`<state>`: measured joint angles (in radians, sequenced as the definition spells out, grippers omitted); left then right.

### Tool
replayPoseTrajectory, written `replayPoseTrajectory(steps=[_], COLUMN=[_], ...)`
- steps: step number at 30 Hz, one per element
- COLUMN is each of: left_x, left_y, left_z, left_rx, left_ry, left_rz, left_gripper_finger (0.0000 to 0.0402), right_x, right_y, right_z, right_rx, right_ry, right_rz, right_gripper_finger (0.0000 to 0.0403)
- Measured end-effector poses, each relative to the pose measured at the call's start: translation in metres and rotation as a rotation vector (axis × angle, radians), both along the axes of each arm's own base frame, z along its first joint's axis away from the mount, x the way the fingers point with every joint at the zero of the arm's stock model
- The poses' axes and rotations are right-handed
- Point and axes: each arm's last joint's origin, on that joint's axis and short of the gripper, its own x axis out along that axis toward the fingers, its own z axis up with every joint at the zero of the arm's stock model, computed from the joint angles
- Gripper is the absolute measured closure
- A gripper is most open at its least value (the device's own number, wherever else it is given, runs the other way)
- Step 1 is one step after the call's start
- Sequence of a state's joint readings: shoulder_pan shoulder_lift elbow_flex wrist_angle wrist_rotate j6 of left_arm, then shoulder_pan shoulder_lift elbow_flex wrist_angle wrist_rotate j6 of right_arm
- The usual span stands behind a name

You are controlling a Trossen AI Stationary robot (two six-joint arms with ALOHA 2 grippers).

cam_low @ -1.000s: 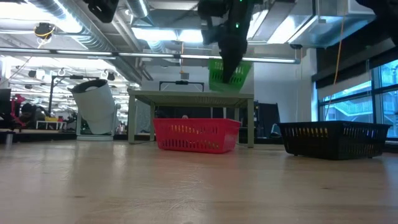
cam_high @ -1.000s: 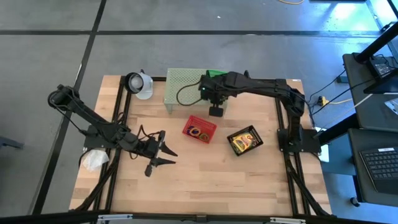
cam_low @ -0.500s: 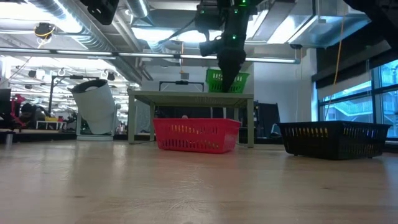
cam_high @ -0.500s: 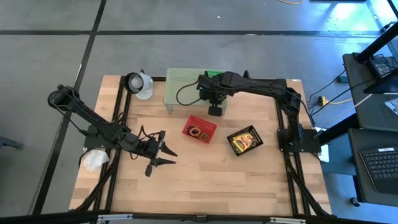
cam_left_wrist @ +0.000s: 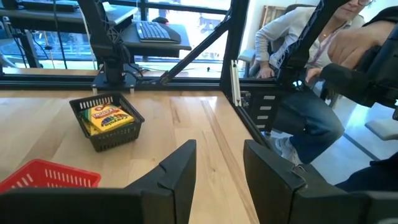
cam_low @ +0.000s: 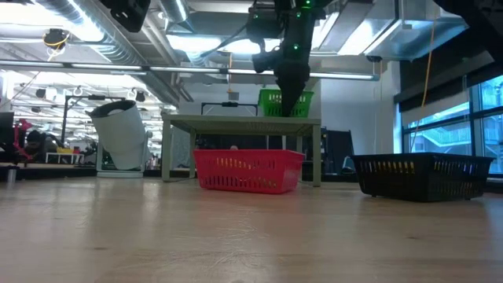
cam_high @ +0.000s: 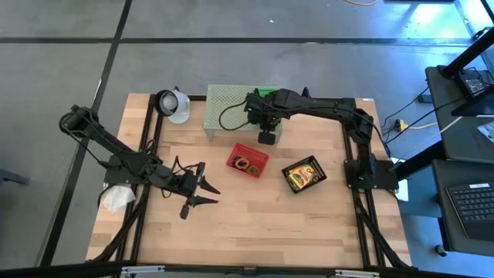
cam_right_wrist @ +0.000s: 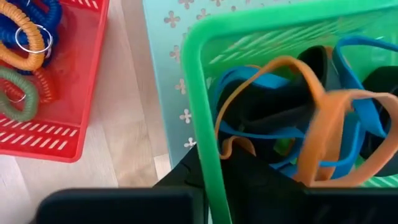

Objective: Pick & Place Office Desk Supplies
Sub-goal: Put the green bin filled with rubber bands on the shelf, then put the black bin filled with crayon boxes on the shelf

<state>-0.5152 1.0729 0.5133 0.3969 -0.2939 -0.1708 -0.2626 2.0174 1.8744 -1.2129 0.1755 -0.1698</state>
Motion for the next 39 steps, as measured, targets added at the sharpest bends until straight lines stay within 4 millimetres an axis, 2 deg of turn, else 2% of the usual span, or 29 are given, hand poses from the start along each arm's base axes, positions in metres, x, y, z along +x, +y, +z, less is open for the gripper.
replayPoseTrajectory(steps=[6,12,20,32,39], left_x=[0.000,0.000,0.000,0.000,0.000], left_y=[0.000,0.000,-0.001,-0.001,-0.001], left_z=[0.000,0.000,-0.001,-0.001,-0.001], left_rx=[0.001,-0.007,-0.011,-0.014,-0.014], left_ry=[0.004,0.007,0.010,0.011,0.012], left_rz=[0.000,-0.007,-0.030,-0.051,-0.051], left_gripper_finger=[0.0274,0.0274,0.0274,0.0274,0.0274], right_x=[0.003,0.002,0.001,0.001,-0.002], right_y=[0.001,0.001,0.004,0.008,0.010], right_z=[0.014,0.038,0.036,0.041,0.075], right_rx=[0.015,0.010,0.035,0.044,0.024], right_ry=[-0.047,-0.104,-0.085,-0.094,-0.185], right_rz=[-0.021,-0.066,-0.122,-0.110,-0.135], right_gripper_finger=[0.0360,0.0310,0.0248,0.0241,0.0241])
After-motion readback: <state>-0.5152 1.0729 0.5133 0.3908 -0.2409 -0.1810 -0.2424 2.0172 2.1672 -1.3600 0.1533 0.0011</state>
